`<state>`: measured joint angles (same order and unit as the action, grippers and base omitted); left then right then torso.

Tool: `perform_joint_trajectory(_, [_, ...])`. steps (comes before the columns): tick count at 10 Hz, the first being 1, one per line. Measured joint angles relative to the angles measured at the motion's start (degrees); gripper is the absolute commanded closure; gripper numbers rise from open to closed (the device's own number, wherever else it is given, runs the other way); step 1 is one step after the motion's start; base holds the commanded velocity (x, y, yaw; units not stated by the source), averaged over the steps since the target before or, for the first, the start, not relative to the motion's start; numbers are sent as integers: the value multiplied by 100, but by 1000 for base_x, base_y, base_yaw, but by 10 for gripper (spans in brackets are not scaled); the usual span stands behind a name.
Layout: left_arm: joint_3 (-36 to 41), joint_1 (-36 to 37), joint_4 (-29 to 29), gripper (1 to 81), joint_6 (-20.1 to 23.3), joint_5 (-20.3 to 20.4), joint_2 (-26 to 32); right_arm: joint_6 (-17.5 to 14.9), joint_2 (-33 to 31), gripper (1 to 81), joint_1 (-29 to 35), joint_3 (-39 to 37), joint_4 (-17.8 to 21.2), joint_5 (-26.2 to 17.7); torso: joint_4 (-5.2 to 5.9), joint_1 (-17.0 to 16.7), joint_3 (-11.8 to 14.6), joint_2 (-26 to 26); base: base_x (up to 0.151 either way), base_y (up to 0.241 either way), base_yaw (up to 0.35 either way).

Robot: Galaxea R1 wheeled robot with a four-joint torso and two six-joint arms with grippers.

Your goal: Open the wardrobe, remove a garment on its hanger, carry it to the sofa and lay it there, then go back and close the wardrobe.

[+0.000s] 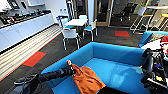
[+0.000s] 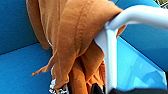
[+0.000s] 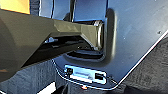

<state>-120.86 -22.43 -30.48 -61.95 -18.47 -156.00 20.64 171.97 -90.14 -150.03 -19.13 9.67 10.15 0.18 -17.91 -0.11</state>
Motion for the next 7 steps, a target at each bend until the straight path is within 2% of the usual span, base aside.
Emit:
perform_joint_trajectory(2, [2, -251, -77, 811, 16, 41, 168, 0, 5, 10, 0, 0, 0, -2, 0, 0, 0, 0, 0, 0, 0])
perform_joint_trajectory(3, [7, -356, -91, 811, 13, 100, 222, -2, 2, 10, 0, 0, 0, 2, 24, -2, -39, 0, 0, 0, 0])
perform_joint_trajectory(5, [22, -450, -107, 811, -45, 232, 333, 0, 2, 10, -10, -2, 2, -2, 149, -2, -118, 0, 0, 0, 0])
perform_joint_trajectory(7, [2, -566, -124, 811, -48, 277, 374, 0, 5, 10, 9, -2, 0, 0, 151, -2, -122, -2, 0, 0, 0])
